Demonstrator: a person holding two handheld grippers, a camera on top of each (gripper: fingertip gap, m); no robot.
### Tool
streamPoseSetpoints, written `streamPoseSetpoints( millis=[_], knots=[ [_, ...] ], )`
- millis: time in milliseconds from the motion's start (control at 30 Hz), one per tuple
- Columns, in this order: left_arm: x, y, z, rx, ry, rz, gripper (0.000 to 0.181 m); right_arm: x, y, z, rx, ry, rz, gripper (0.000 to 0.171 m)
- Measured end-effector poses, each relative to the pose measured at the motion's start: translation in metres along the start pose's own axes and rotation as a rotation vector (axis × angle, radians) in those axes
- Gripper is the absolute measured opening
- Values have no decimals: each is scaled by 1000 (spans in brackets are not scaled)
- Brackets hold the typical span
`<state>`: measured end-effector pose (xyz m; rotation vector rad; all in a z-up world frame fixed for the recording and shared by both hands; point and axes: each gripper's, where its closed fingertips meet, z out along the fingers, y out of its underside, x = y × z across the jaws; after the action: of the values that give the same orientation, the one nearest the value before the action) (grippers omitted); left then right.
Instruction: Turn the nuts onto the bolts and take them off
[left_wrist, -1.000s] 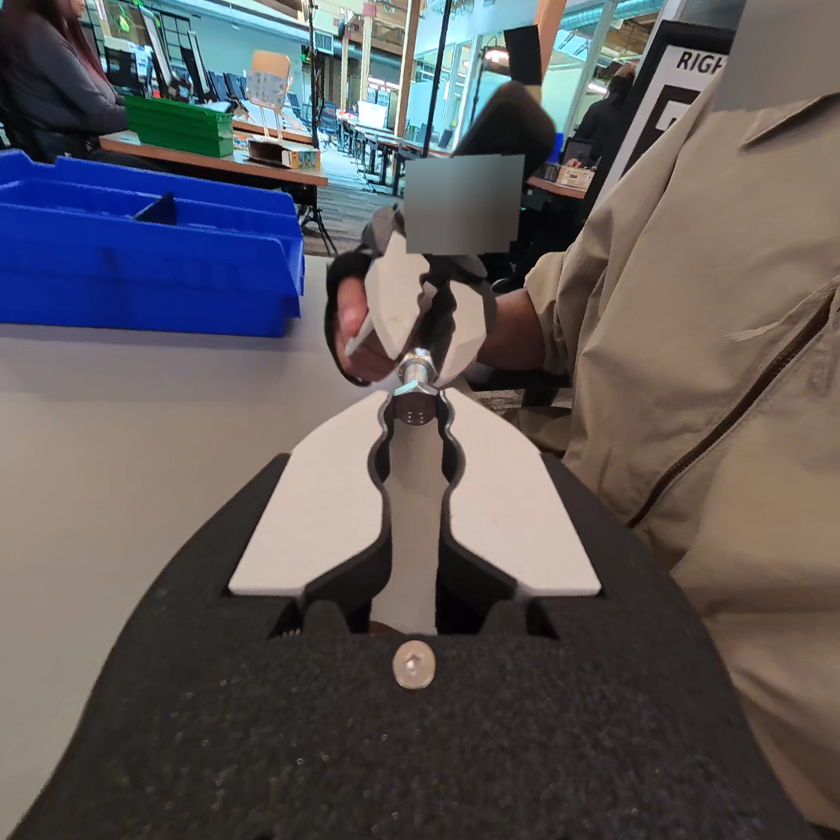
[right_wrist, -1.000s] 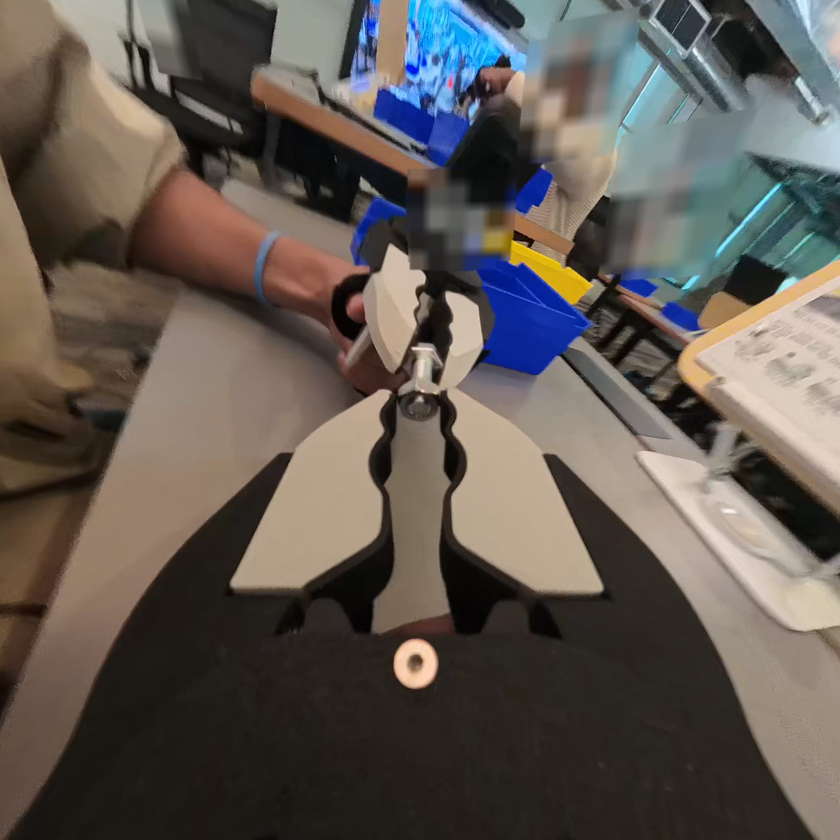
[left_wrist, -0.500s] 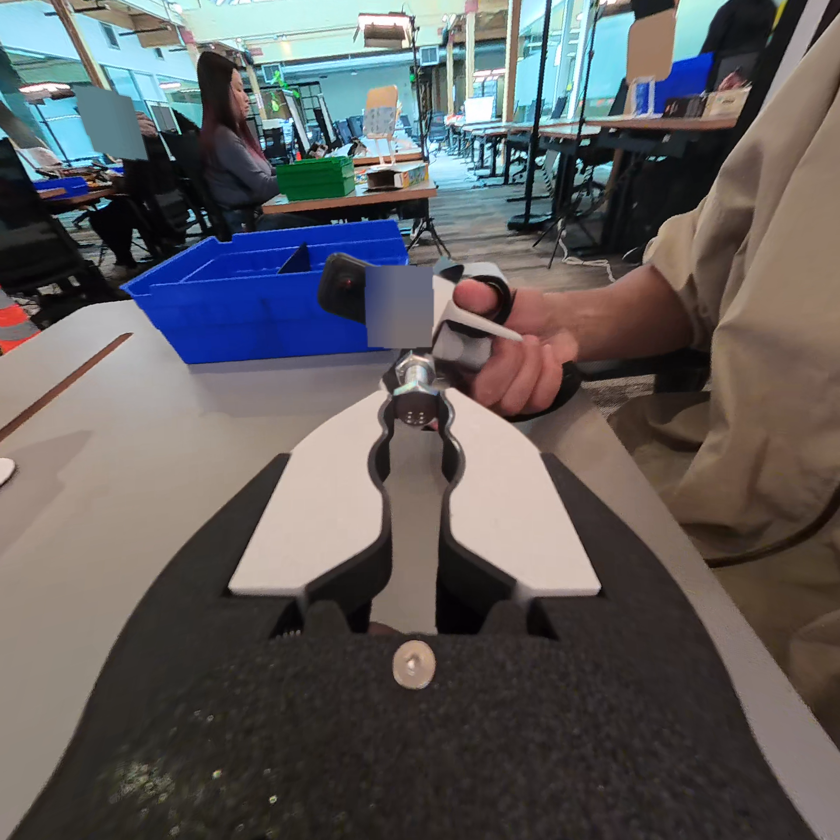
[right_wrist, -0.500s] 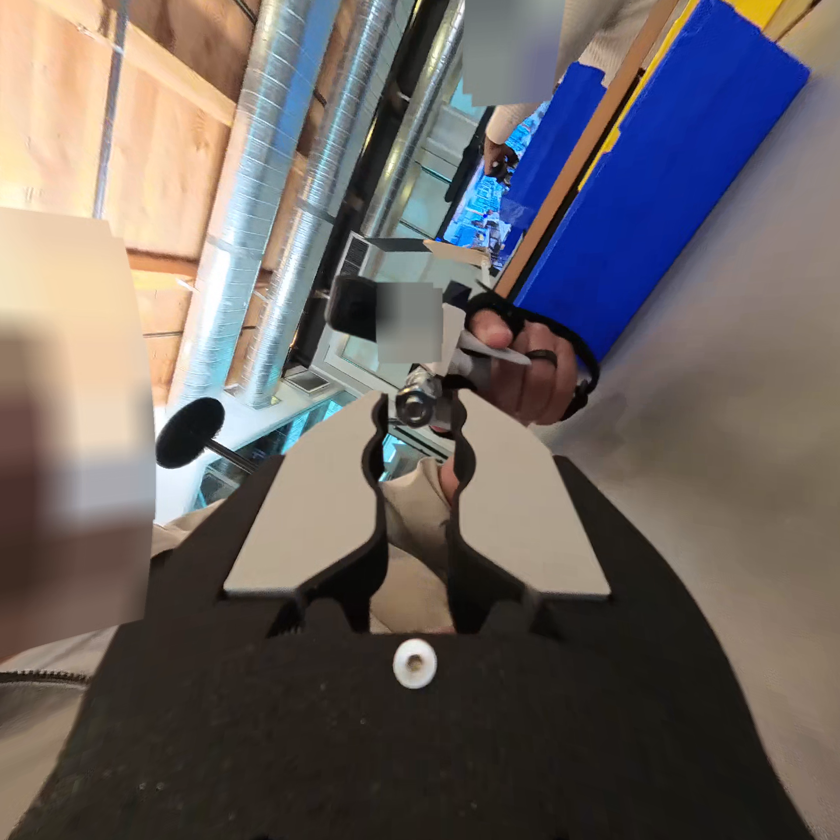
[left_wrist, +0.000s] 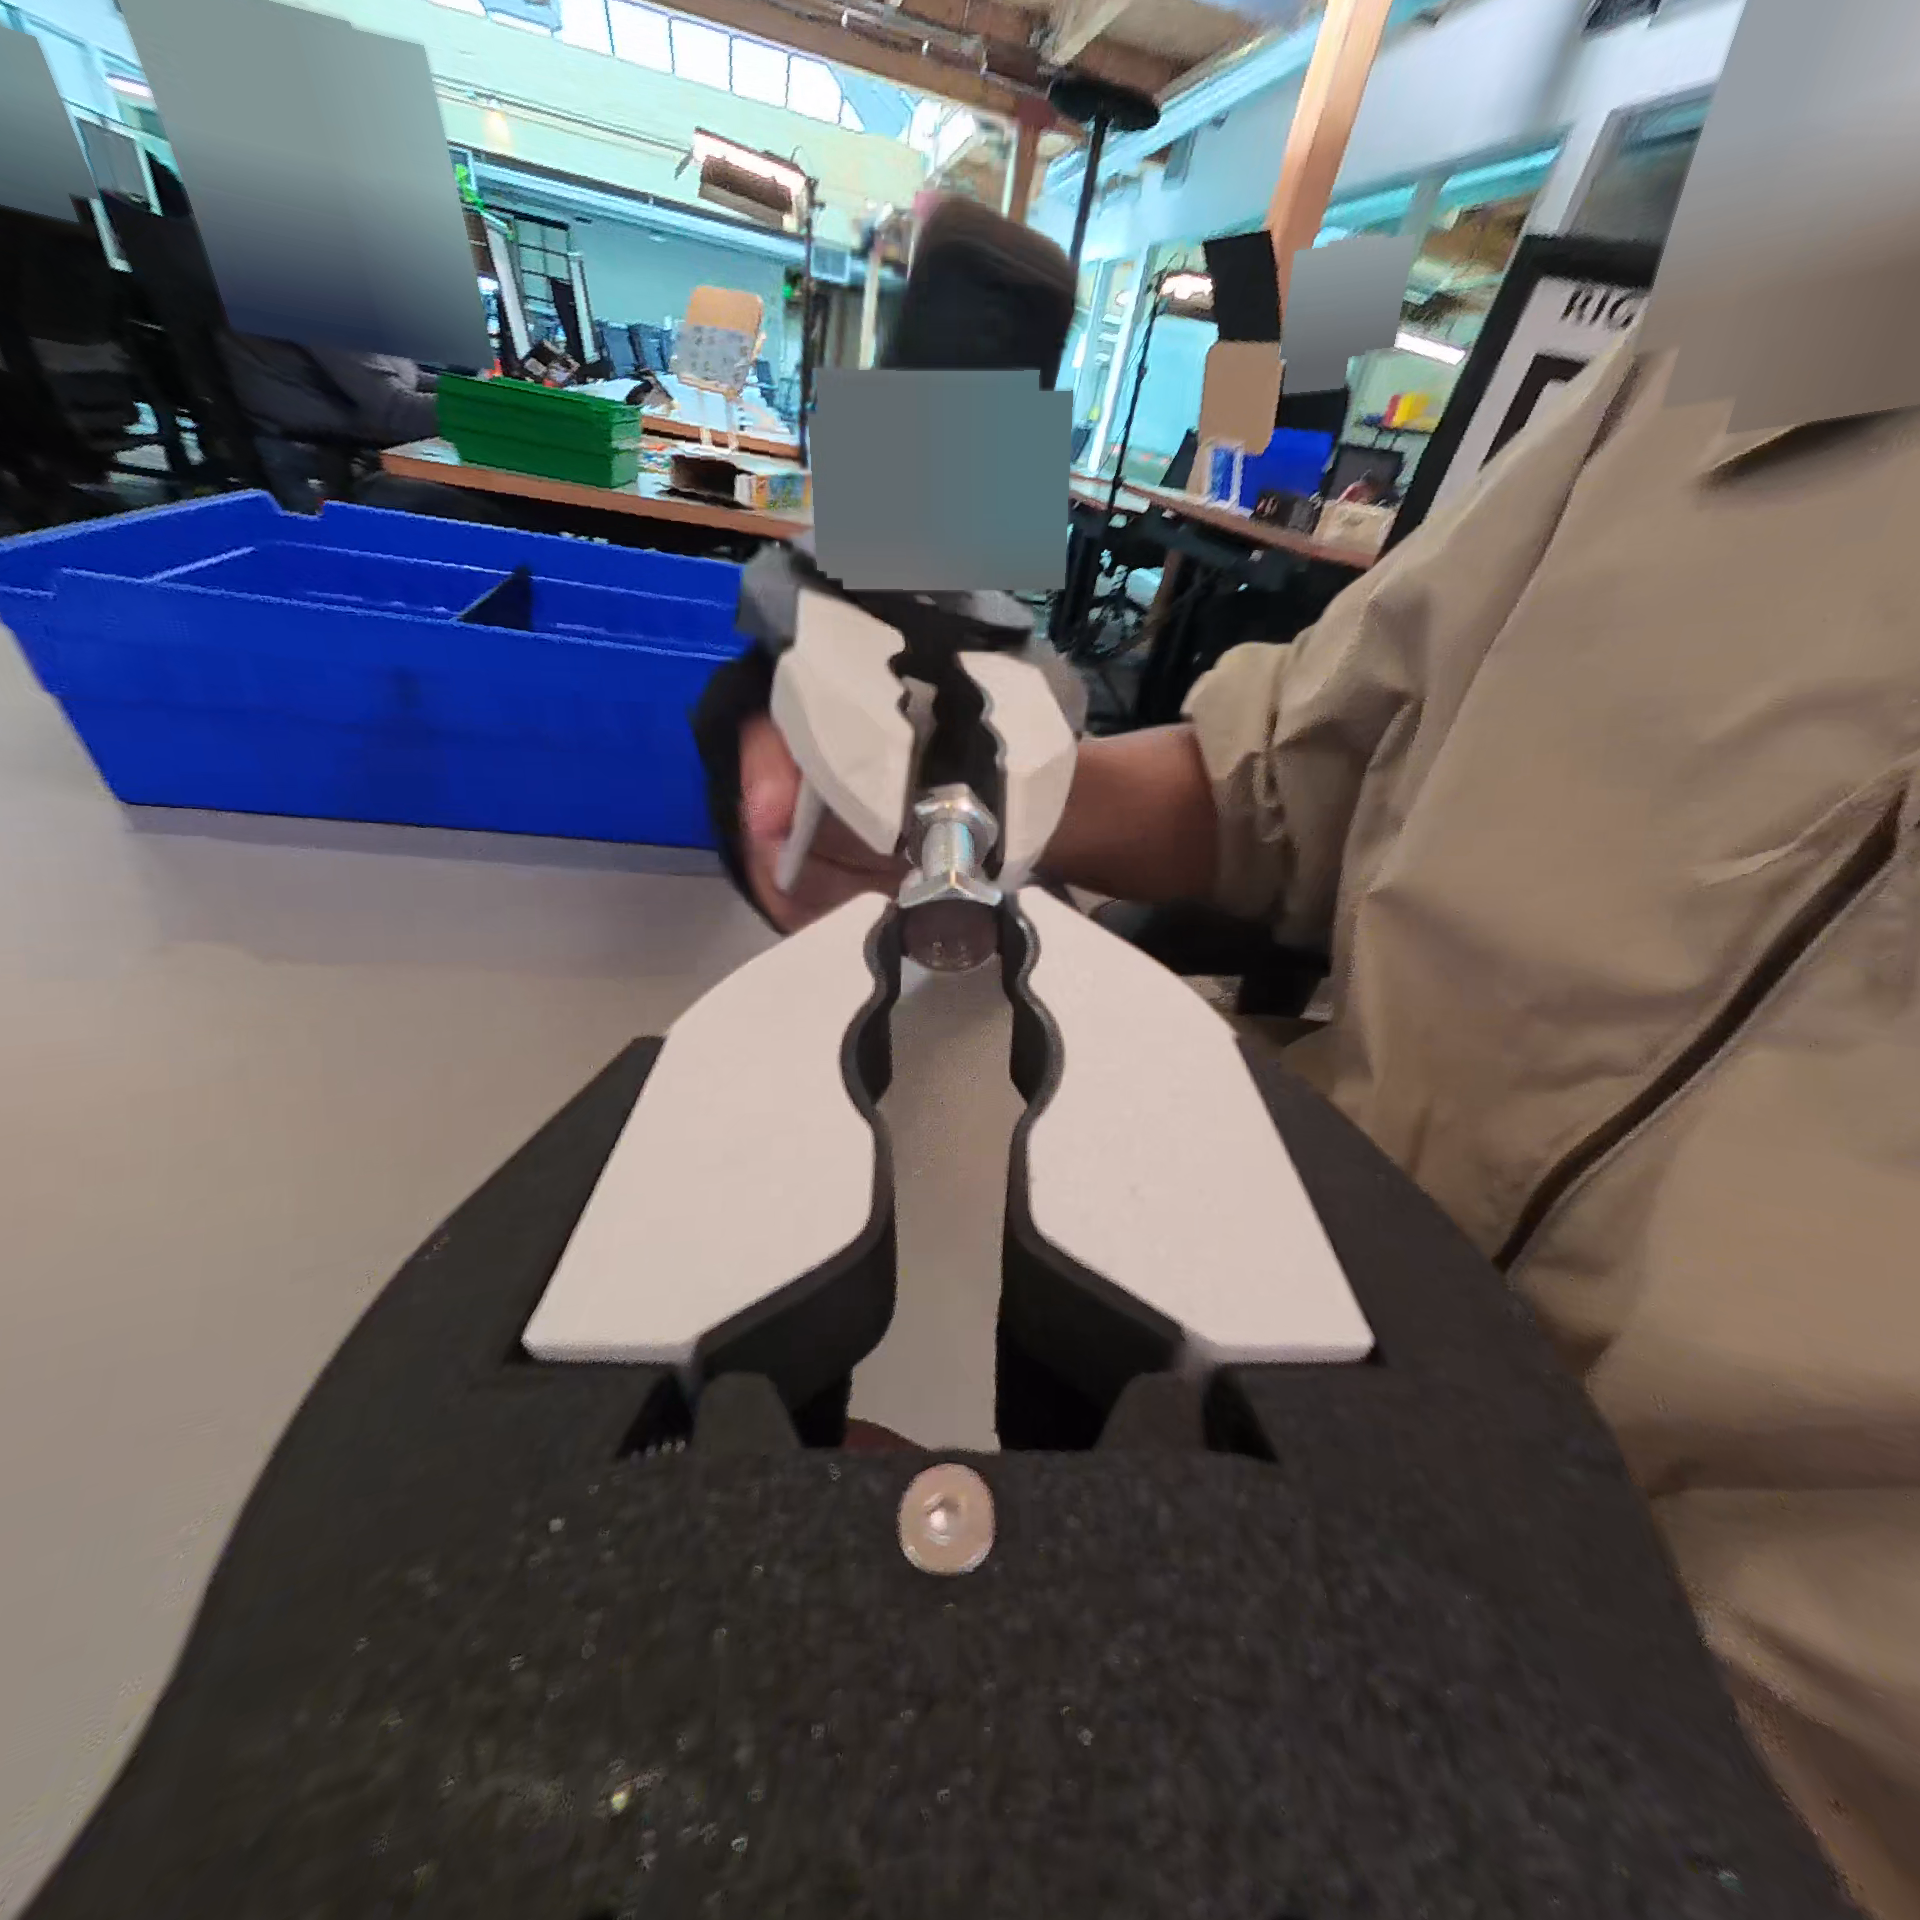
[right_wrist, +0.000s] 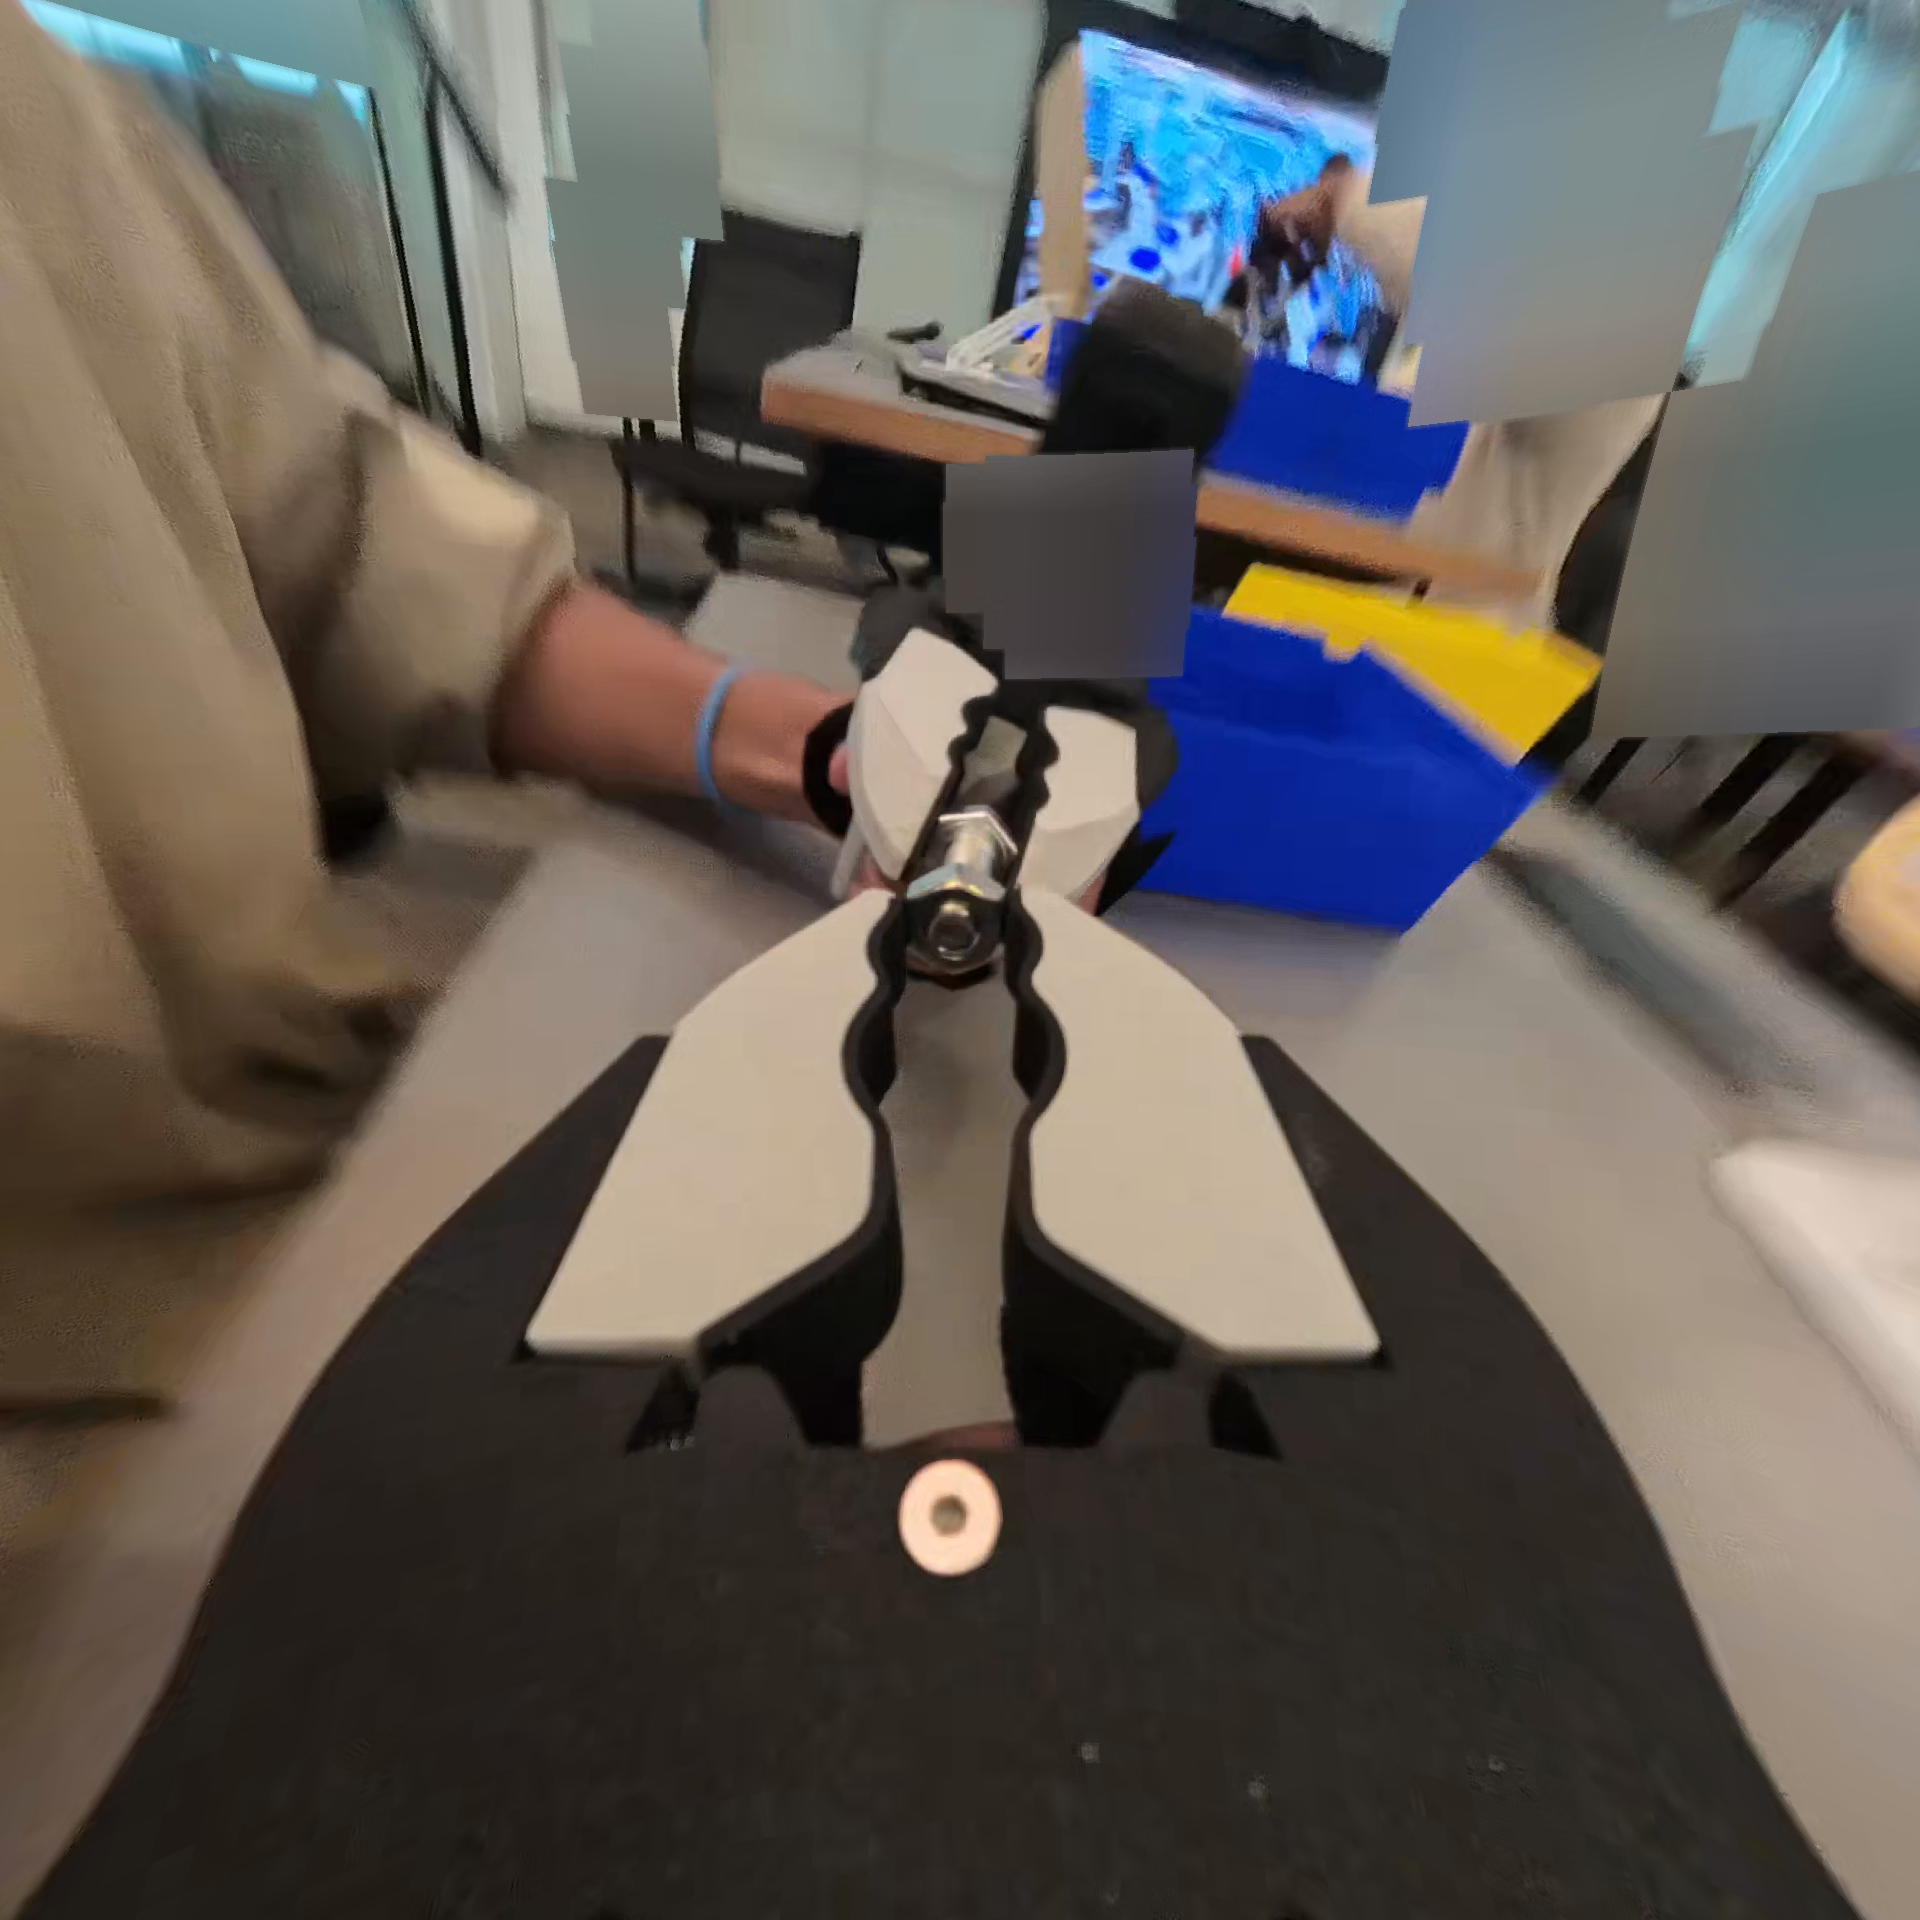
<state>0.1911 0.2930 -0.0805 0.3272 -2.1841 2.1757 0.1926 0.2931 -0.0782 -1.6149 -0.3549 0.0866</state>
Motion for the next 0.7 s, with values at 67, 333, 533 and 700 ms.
streamPoseSetpoints(
  millis=[67, 333, 533, 700],
  knots=[
    [-2, -1, -1, 14, 6, -34, 18, 3, -1, 0, -22, 0, -268, 18],
    [-34, -7, -14, -25, -266, 195, 18, 41, -13, 1, 118, -10, 119, 43],
    [-76, -32, -29, 11, -479, 256, 18, 96, -18, 8, 230, -125, 918, 45],
    [-99, -46, -31, 104, -433, 95, 17, 119, -11, 2, 331, -155, 1105, 28]
  ],
)
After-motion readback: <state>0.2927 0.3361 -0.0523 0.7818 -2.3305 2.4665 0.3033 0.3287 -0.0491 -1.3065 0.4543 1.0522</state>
